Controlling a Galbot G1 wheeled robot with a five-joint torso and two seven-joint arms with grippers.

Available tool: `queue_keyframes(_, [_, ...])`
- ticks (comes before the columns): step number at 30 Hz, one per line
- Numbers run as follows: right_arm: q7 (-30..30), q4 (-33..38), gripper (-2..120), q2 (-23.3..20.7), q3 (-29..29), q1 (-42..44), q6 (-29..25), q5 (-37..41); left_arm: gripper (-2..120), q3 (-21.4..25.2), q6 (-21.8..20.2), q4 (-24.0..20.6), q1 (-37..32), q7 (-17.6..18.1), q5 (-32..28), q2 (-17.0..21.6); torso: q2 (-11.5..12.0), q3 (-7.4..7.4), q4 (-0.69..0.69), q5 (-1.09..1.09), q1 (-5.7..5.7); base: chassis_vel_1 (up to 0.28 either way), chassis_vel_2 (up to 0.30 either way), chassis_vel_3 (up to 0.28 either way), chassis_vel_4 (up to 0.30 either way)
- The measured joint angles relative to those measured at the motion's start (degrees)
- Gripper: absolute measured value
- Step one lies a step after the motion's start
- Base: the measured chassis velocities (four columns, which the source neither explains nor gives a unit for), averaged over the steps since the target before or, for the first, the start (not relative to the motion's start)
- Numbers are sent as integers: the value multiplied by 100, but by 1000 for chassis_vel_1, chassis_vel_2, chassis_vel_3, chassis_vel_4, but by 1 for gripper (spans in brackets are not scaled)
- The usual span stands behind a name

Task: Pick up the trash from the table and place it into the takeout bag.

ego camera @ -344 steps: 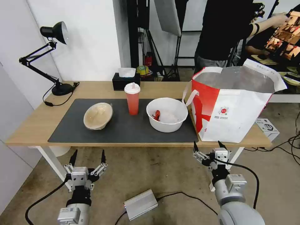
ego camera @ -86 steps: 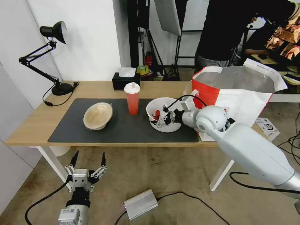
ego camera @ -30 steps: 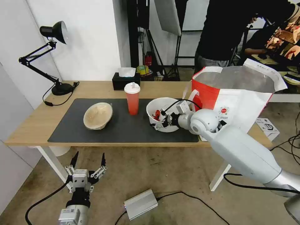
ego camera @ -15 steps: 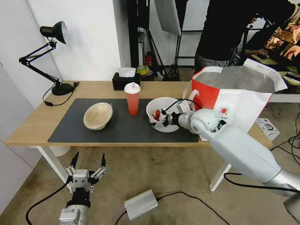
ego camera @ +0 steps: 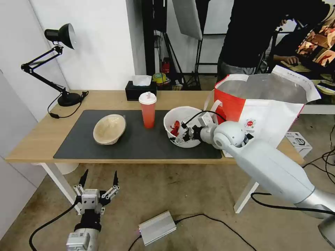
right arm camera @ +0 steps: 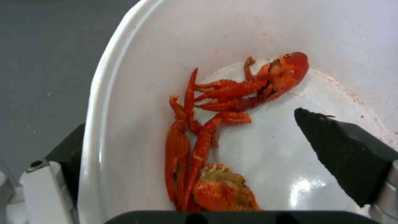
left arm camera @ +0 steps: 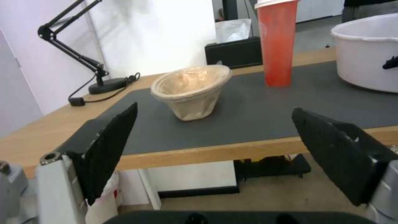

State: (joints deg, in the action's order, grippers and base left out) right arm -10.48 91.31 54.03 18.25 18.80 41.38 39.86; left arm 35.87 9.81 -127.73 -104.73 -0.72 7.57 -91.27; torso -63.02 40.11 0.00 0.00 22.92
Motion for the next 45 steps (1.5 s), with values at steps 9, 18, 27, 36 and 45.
queue_keyframes(9, [9, 17, 96, 0, 26, -27, 3, 2, 100, -1, 0, 22, 17, 0, 0, 1, 0, 0, 0, 0, 0, 0, 0, 0, 0])
queue_keyframes(18, [40, 25, 65, 23, 89, -88, 3, 18, 100, -6, 0, 24, 27, 0, -2, 1, 0, 0, 0, 0, 0, 0, 0, 0, 0])
queue_keyframes(27, [87, 25, 33, 69, 118, -88, 2, 25, 100, -10, 0, 24, 22, 1, -3, 0, -1, 0, 0, 0, 0, 0, 0, 0, 0])
queue_keyframes(36, [120, -7, 3, 127, 138, -111, 2, 34, 100, -15, 0, 23, 15, 1, -3, 0, -1, 0, -1, 0, 0, 0, 0, 0, 0])
queue_keyframes(45, [221, -42, 0, 200, 158, -149, 2, 156, 100, -18, 0, 21, 8, 1, -3, -1, -1, 0, 0, 0, 0, 0, 0, 0, 0])
